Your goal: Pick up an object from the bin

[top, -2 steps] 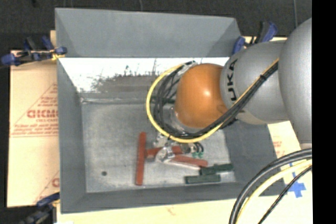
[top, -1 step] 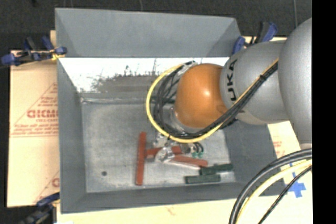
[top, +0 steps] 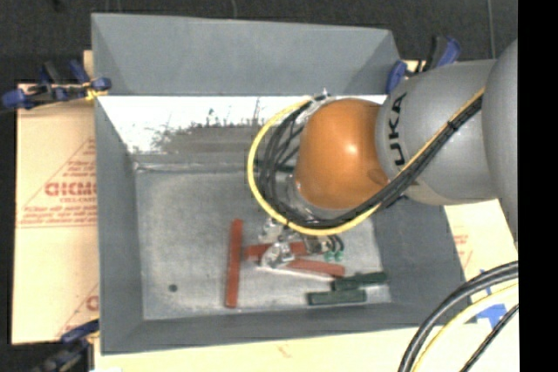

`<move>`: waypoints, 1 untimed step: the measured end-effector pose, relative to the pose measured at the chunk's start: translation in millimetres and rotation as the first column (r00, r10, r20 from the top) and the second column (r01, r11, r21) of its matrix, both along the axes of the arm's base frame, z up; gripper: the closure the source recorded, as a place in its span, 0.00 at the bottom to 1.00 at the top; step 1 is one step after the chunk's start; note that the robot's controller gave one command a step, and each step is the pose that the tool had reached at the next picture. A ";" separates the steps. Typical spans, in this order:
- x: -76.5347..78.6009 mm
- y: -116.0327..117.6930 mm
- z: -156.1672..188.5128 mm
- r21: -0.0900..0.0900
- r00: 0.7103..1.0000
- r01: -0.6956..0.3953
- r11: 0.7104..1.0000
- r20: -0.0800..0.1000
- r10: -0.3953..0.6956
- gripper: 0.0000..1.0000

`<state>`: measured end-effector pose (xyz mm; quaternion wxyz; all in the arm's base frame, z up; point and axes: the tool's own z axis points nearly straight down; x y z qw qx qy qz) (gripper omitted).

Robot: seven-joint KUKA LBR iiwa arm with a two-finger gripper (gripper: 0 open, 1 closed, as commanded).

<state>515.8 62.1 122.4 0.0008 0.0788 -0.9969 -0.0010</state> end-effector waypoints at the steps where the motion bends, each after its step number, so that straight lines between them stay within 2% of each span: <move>1: -2.2 -2.0 76.4 0.001 0.998 0.059 0.998 0.004 -0.059 1.00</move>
Offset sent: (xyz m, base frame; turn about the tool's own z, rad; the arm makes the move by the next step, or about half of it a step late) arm 0.0000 0.0000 0.0000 0.0000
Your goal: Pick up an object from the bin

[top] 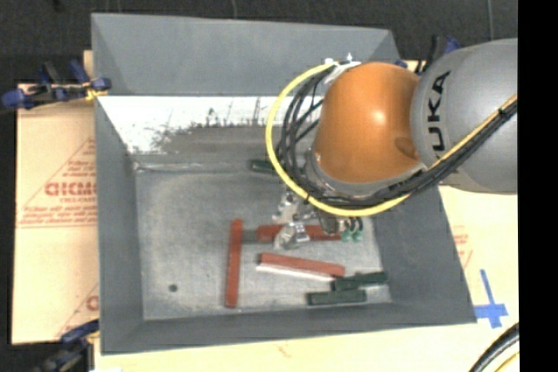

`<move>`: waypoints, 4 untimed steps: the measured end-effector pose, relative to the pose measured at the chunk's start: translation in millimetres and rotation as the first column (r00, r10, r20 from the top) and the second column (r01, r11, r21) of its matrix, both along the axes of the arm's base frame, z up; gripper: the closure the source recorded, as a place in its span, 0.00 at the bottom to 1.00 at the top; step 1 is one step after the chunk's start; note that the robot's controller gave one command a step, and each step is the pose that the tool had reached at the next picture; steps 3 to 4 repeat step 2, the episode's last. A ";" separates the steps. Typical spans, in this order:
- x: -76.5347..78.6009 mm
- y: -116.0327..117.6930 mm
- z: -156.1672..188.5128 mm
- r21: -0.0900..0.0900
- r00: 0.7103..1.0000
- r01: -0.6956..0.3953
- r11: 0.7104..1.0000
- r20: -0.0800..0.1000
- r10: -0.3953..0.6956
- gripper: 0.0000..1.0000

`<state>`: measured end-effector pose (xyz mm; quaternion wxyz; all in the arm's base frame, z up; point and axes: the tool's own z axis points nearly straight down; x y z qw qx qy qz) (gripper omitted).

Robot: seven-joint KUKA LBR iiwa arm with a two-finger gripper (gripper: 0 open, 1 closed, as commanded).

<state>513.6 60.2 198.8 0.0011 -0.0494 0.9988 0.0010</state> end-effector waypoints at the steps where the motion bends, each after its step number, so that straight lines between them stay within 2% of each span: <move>1: 0.0 -0.1 0.0 0.000 1.000 0.001 1.000 0.000 -0.001 1.00; 2: 6.2 -56.7 144.3 -0.003 0.936 -0.352 0.936 0.001 0.352 1.00; 4: 6.2 -56.7 144.3 -0.003 0.936 -0.352 0.936 0.001 0.352 1.00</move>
Offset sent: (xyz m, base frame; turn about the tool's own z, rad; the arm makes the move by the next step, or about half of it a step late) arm 0.0054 -0.0588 0.1509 -0.3775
